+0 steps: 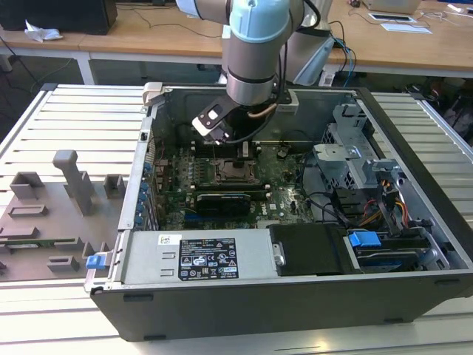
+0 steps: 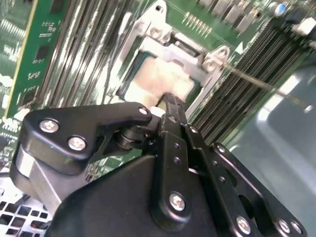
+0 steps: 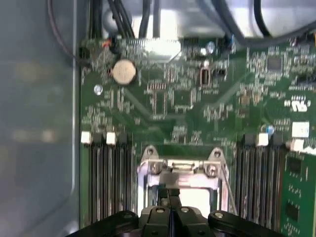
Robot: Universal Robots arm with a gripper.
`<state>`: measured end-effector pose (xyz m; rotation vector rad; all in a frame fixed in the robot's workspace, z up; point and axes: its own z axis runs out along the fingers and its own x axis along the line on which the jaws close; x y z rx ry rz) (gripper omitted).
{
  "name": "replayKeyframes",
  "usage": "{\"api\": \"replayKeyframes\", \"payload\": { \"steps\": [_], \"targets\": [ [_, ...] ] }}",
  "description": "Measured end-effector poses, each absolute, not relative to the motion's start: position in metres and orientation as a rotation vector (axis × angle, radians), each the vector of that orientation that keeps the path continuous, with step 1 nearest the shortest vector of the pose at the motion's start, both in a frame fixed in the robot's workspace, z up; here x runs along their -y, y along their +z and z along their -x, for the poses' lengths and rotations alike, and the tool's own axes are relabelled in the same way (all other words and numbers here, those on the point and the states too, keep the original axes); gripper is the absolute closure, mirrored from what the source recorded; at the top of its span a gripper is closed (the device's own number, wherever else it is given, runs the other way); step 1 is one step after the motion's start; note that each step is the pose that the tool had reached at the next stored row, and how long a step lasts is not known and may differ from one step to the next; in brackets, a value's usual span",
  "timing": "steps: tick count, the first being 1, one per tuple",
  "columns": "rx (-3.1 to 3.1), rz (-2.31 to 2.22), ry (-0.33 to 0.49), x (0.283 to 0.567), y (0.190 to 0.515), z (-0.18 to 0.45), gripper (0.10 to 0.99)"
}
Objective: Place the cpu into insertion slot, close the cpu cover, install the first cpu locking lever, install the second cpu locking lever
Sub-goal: 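Close the cpu cover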
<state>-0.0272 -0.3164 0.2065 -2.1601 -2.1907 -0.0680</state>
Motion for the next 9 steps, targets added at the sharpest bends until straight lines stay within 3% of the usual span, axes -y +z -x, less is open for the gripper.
{"api": "replayKeyframes", "payload": {
  "steps": [9],
  "targets": [
    [2.190,2.160,-0.067,0.328,0.225,0.026,0.980]
  ]
}}
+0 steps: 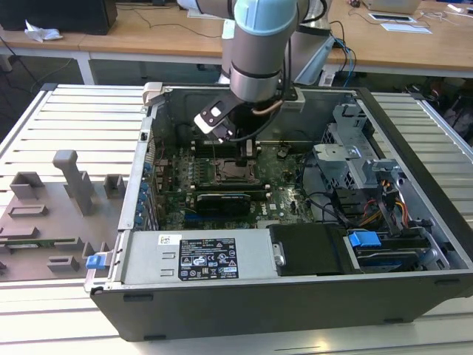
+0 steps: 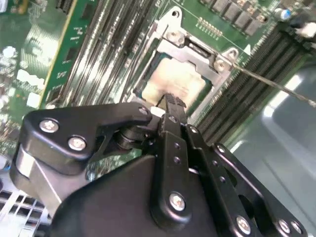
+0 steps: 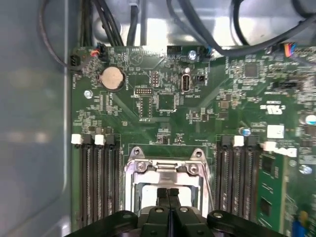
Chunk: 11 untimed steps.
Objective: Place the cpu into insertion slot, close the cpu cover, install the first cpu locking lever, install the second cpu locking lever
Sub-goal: 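Close the cpu cover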
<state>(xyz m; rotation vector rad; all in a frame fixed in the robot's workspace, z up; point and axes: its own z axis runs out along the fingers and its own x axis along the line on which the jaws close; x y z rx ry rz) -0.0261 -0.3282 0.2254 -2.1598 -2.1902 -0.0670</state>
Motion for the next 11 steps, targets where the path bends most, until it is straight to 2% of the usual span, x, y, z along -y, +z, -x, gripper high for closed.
{"api": "replayKeyframes", "payload": {
  "steps": [11],
  "targets": [
    [2.190,2.160,-0.067,0.328,0.260,0.026,0.980]
  ]
}}
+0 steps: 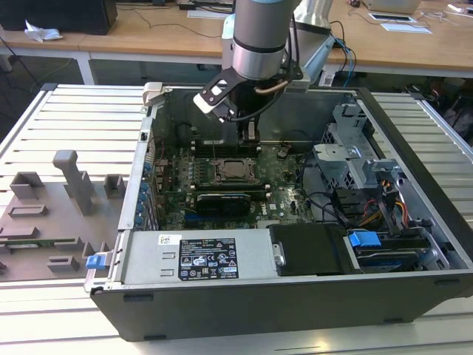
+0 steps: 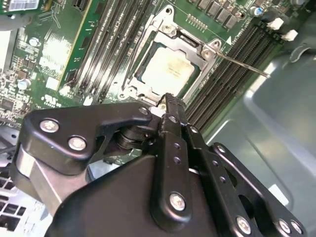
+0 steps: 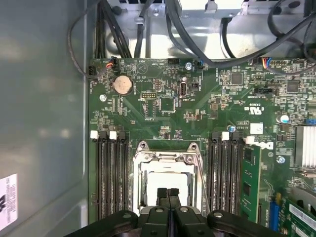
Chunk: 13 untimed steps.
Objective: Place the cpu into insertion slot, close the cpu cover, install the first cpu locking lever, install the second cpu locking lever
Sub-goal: 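Close the cpu cover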
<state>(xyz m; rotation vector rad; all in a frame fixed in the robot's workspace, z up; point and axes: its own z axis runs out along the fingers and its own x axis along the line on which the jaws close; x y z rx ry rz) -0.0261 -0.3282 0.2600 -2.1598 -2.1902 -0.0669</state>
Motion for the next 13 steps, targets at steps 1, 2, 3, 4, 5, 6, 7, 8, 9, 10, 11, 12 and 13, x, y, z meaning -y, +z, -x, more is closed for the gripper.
{"api": "replayKeyframes", "payload": {
  "steps": [1,2,3,4,5,6,7,8,9,10,11,12,13],
  "targets": [
    [2.190,2.160,-0.067,0.328,0.262,0.026,0.980],
    [2.190,2.160,-0.067,0.328,0.266,0.026,0.980],
    [2.190,2.160,-0.067,0.328,0.269,0.026,0.980],
    [2.190,2.160,-0.067,0.328,0.274,0.026,0.980],
    [2.190,2.160,-0.067,0.328,0.277,0.026,0.980],
    [2.190,2.160,-0.067,0.328,0.280,0.026,0.980],
    [2.190,2.160,-0.067,0.328,0.282,0.026,0.980],
    [2.190,2.160,-0.067,0.328,0.284,0.026,0.980],
    [2.190,2.160,-0.067,0.328,0.286,0.026,0.980],
    [2.190,2.160,-0.067,0.328,0.288,0.026,0.980],
    [2.190,2.160,-0.067,0.328,0.289,0.026,0.980],
    [2.190,2.160,-0.067,0.328,0.292,0.026,0.980],
    [2.190,2.160,-0.067,0.328,0.297,0.026,0.980]
  ]
}}
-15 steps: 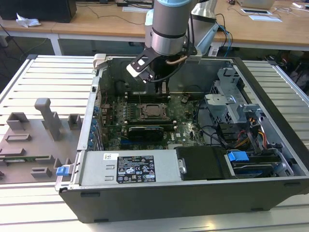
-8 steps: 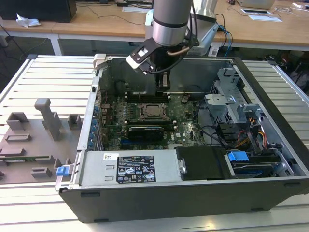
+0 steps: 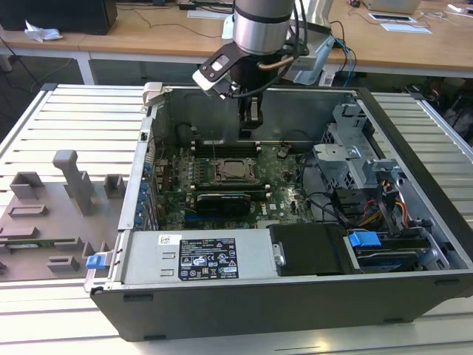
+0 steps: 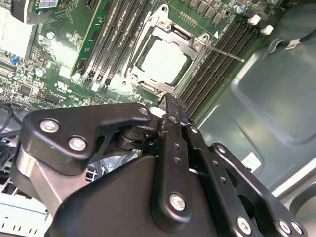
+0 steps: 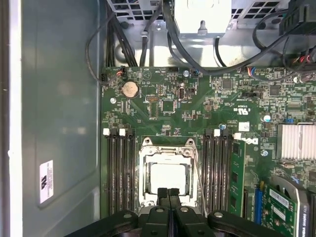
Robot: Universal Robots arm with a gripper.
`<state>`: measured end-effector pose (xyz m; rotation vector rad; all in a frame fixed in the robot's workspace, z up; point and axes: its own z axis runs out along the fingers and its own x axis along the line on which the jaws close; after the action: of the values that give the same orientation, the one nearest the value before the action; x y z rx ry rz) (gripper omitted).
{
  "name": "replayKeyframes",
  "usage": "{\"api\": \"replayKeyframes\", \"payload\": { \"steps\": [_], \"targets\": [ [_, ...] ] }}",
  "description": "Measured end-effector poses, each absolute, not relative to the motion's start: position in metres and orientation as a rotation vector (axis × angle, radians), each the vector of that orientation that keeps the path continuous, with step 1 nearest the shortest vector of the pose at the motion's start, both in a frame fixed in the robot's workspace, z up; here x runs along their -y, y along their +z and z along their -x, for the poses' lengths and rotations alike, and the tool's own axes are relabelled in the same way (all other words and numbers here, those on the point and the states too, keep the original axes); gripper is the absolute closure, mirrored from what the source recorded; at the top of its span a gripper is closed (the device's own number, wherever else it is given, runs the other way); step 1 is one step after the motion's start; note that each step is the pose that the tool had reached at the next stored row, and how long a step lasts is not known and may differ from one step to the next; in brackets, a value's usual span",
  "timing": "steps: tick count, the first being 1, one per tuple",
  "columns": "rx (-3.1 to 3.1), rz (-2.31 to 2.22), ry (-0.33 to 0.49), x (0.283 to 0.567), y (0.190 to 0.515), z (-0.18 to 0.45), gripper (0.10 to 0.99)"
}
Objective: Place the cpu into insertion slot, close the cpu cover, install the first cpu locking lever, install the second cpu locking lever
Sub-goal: 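Close the cpu cover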
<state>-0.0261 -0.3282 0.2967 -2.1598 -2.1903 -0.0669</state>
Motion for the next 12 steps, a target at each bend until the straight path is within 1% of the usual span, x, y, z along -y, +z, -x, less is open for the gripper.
{"api": "replayKeyframes", "payload": {
  "steps": [12],
  "targets": [
    [2.190,2.160,-0.067,0.3282,0.2996,0.0261,0.980]
  ]
}}
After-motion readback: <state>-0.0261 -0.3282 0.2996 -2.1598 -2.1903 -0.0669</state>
